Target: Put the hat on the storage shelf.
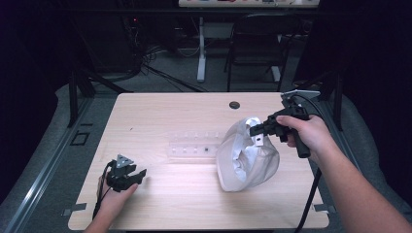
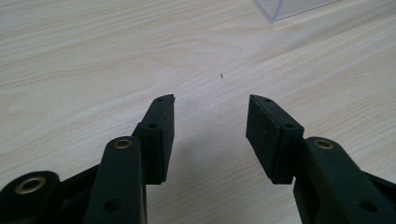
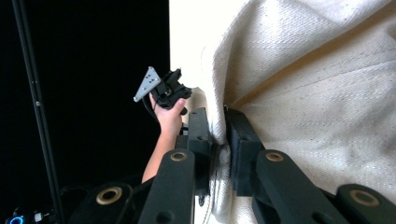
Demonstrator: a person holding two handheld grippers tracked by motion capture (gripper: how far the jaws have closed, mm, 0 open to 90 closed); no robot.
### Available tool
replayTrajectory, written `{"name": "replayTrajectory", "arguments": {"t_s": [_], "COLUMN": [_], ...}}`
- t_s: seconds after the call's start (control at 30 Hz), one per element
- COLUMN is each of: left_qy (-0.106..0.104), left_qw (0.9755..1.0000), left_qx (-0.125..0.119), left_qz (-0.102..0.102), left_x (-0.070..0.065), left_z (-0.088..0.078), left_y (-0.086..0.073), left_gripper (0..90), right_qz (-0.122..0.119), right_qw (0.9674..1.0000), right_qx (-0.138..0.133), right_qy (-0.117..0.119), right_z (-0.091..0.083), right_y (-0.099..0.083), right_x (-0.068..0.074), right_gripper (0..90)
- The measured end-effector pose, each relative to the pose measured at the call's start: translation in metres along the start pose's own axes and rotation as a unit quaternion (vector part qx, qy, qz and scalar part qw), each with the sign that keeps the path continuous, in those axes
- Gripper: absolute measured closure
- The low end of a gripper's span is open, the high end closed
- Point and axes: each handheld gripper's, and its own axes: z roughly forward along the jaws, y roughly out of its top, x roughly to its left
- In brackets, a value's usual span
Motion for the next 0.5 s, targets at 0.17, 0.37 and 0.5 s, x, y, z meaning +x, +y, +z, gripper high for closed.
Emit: {"name": "replayTrajectory", "arguments": {"t_s": [0.17,0.37,0.5], "left_qy": [-0.001,-0.003,-0.004], "left_qw": [1.0000,1.0000,1.0000], "left_qx": [0.000,0.000,-0.001], "left_qz": [-0.001,-0.002,-0.002], "left_x": [0.000,0.000,0.000], "left_z": [0.000,0.000,0.000], "left_y": [0.000,0.000,0.000], "left_gripper": [51.7,51.7,51.7], "right_qz": [-0.006,-0.009,-0.008], "right_qw": [0.9999,0.9997,0.9993], "right_qx": [0.003,-0.010,-0.017], "right_qy": [0.008,0.019,0.033], "right_z": [0.003,0.003,0.003], "right_y": [0.006,0.012,0.017], "right_x": [0.007,0.017,0.023], "right_gripper": [81.8,81.7,81.7]}}
